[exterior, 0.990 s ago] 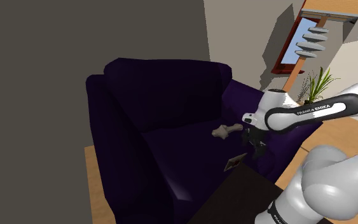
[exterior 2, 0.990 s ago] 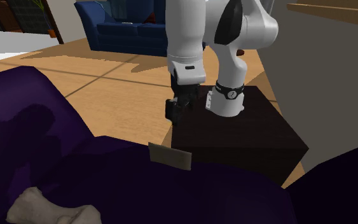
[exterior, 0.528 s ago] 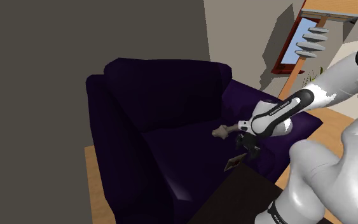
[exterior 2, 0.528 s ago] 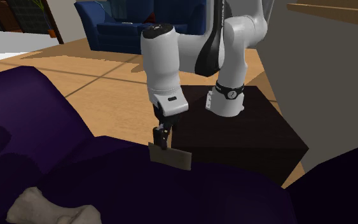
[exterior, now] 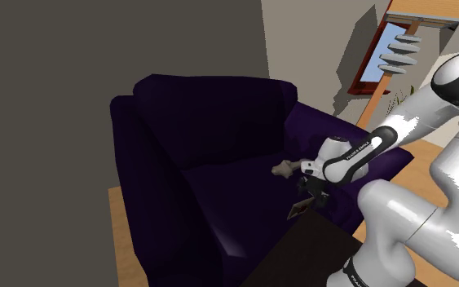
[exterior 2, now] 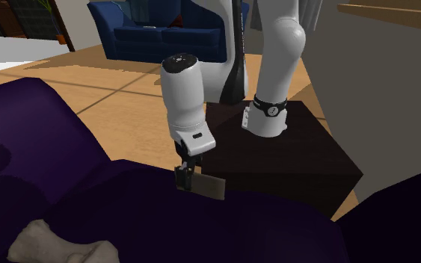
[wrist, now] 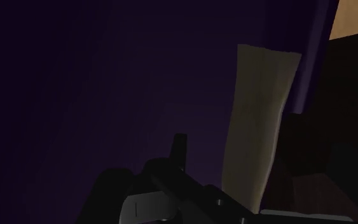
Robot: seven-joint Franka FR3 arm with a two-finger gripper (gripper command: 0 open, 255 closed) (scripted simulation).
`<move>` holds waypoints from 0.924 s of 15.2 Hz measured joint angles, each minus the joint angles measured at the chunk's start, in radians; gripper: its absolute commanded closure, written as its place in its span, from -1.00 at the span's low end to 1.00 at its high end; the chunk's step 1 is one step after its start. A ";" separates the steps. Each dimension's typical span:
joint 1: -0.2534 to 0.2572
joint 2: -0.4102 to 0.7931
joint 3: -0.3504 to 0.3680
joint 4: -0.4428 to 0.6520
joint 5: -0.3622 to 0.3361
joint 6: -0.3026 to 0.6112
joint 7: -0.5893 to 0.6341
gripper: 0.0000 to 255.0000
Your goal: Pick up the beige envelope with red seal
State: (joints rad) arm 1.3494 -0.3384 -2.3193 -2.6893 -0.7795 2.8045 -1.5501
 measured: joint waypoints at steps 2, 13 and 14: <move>0.065 0.012 -0.045 0.007 -0.028 -0.009 0.054 -1.00; 0.165 0.024 -0.143 0.035 0.225 -0.043 0.088 1.00; 0.179 0.036 -0.153 0.019 0.219 -0.012 0.030 1.00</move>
State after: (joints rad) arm 1.5281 -0.3027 -2.4725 -2.6704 -0.5609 2.7920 -1.5206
